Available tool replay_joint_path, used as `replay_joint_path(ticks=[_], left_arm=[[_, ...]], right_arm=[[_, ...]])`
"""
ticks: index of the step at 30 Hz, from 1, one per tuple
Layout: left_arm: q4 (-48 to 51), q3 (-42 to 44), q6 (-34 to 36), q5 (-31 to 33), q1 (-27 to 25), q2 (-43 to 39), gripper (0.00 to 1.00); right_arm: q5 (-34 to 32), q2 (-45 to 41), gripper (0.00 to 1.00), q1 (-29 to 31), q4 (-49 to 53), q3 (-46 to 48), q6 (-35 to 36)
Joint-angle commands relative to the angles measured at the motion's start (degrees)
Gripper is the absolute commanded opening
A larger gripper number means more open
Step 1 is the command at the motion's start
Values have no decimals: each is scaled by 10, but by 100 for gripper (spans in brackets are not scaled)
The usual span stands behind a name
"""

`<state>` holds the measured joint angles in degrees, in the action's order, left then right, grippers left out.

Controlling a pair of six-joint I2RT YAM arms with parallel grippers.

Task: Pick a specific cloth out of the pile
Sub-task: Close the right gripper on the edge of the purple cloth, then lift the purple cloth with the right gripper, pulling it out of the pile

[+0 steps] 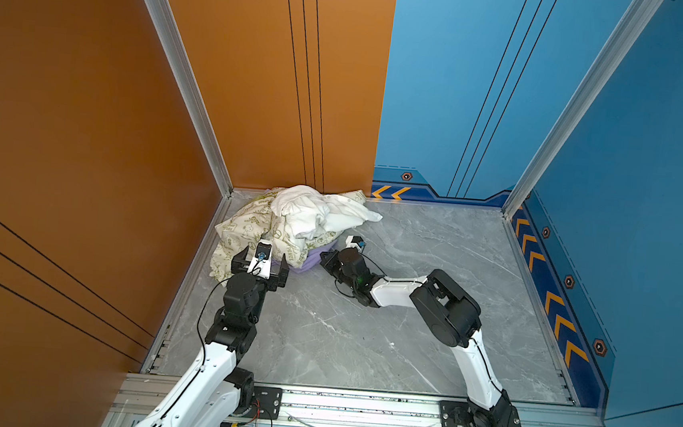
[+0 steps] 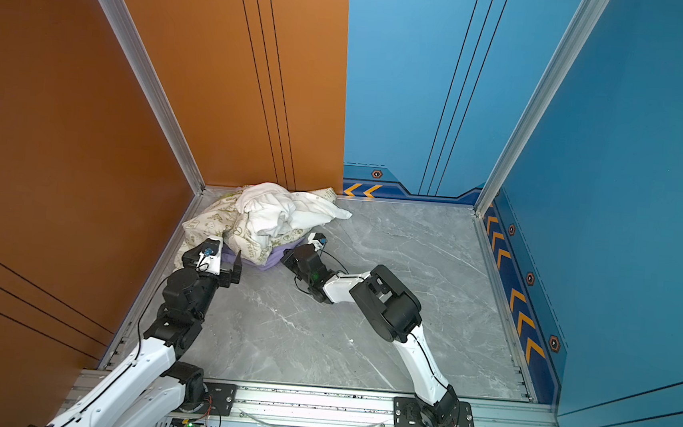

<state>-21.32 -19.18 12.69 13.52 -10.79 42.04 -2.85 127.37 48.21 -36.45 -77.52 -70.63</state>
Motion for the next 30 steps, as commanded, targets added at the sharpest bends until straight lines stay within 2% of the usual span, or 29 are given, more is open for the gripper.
replay_joint_path(ticks=[1,19,30], left_arm=[[-2,-9,10,9,3,-3,98],[-2,-9,10,8,3,-5,98],[-2,-9,10,9,2,-8,98]], right_arm=[[-8,-49,0,-4,0,-12,36],[24,-122,0,2,33,-116,122],[33,-164,0,19,60,-172,209]])
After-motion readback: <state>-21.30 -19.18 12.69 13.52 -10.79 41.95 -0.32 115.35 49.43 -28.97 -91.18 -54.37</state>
